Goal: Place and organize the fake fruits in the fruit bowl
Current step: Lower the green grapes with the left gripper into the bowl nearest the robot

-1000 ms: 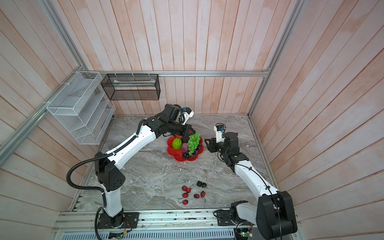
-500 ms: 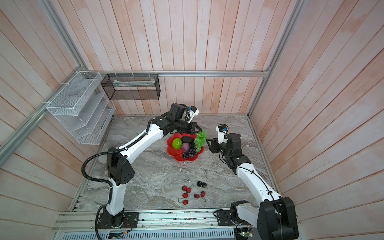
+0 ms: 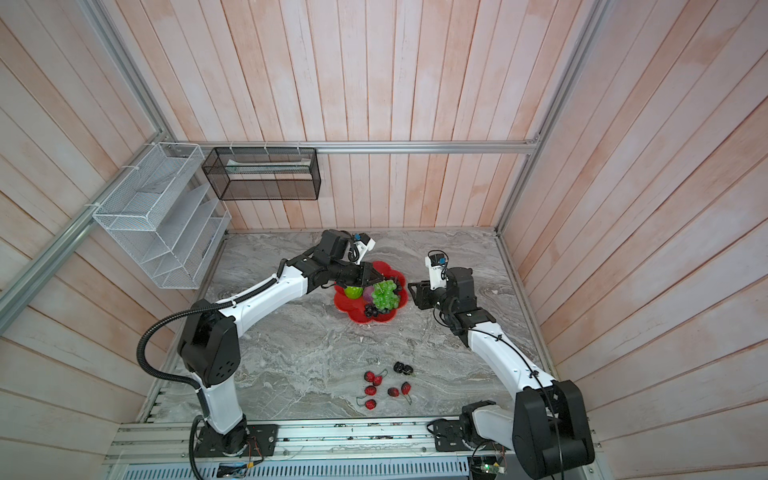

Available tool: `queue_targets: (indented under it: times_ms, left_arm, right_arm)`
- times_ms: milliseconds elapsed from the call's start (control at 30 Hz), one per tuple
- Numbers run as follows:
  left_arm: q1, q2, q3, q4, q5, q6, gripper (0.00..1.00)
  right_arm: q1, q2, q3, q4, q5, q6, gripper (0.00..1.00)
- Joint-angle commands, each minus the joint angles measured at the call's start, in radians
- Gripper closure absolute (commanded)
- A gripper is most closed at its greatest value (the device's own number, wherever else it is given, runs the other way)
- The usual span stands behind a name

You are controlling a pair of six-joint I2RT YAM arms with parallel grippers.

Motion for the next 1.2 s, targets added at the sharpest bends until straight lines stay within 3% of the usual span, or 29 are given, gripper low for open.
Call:
queue_targets:
  times_ms: [0, 533, 1167]
  left_arm:
    - [0.011, -0.051, -0.049, 0.077, 0.031, -0.011, 1.00]
    - [0.074, -0.139, -0.294, 0.224, 0.061, -0.076, 1.00]
    - [0.193, -0.093, -0.416, 0.273, 0.085, -0.064, 0.95]
  right_arm:
    - [0.015, 0.026, 0.042, -0.006, 0.003, -0.019, 0.51]
    - [0.109, 0.245, 0.138, 0.034, -0.016, -0.045, 0.52]
    - [0.216, 0.367, 0.165, 0.037, -0.068, -0.086, 0.57]
